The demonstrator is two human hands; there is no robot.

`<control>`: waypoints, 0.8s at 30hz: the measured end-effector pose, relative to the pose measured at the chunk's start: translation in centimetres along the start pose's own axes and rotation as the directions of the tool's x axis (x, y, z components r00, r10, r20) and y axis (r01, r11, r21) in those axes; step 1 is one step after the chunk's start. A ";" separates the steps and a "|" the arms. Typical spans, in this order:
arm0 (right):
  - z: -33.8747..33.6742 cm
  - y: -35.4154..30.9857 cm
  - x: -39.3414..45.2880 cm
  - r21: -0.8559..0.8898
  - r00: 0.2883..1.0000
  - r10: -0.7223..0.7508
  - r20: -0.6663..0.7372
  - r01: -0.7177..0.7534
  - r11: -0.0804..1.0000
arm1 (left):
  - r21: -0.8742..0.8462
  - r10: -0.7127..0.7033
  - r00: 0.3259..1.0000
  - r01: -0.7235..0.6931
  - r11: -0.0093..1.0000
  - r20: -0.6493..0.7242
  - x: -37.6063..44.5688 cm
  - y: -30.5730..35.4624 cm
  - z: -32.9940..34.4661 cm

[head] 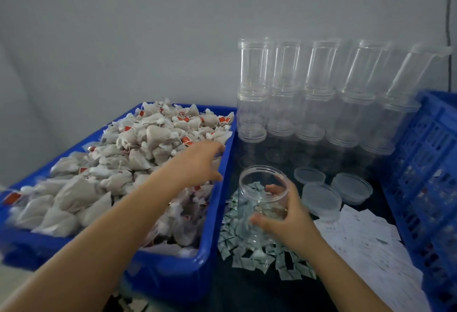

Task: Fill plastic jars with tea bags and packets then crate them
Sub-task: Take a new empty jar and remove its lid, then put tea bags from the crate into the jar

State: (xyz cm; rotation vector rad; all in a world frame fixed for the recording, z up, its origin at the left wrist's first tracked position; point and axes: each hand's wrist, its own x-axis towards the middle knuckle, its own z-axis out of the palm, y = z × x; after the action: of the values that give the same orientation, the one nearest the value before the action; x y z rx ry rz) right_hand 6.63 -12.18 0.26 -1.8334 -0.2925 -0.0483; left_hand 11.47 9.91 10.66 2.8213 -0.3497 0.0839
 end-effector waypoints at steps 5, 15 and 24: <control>1.8 1.9 -0.4 0.018 0.996 0.021 0.089 -0.023 1.000 | 0.227 -0.037 0.938 0.121 0.966 -0.344 -0.2 -4.2 0.7; 3.1 4.0 -0.7 0.094 1.000 -0.018 0.021 0.016 0.995 | 0.345 -0.228 0.880 0.385 0.856 -0.416 1.6 -7.6 0.2; 3.2 4.7 -0.6 0.113 0.998 -0.045 0.033 0.041 0.993 | 0.068 -0.170 0.864 0.229 0.971 -0.473 1.5 -7.9 -0.5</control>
State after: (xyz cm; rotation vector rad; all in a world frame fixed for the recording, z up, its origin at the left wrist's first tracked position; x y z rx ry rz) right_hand 6.78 -10.44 -5.19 -1.7175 -0.3531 -0.0287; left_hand 14.89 17.04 9.06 2.8132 0.0633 0.7460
